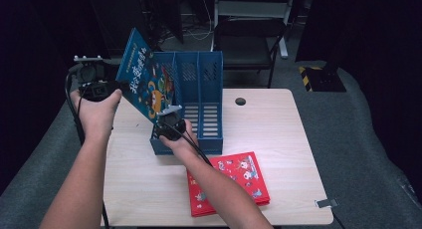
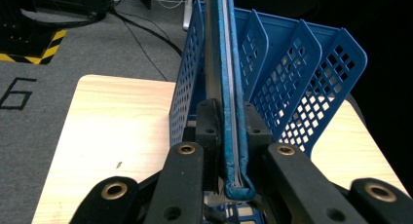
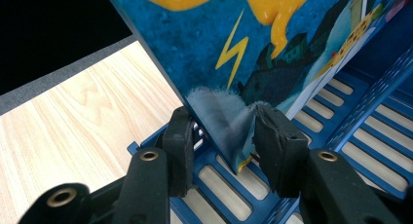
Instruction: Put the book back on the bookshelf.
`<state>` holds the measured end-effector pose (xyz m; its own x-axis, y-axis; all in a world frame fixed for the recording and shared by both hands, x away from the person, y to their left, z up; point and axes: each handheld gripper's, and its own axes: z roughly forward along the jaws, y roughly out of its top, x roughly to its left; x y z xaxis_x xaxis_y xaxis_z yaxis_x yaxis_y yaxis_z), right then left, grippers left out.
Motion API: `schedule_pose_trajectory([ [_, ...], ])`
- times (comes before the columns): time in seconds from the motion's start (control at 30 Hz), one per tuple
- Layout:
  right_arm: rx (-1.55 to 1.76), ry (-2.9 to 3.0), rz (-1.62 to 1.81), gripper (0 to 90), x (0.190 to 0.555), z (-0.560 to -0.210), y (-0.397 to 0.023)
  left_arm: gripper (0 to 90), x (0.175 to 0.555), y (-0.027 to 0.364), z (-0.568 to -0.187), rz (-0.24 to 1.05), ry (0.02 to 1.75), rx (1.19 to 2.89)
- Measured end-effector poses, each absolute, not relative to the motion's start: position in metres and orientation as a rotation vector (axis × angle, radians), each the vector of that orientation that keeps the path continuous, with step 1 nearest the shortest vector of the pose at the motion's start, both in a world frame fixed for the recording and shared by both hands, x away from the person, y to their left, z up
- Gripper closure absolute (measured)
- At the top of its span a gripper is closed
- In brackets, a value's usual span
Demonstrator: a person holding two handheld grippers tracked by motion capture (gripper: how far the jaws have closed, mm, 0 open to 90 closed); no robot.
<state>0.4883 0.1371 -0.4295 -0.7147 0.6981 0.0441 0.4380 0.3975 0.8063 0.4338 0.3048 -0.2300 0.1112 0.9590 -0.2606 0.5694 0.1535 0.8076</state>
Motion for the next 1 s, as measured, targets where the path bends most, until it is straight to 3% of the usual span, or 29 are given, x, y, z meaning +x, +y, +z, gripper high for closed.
schedule_pose_trajectory([
  [1.0, 0.949, 2.378, 1.237, 59.8, 0.492, -0.429, 0.139, 82.2, 0.451, 0.279, -0.244, 0.63, 1.624, 1.583],
])
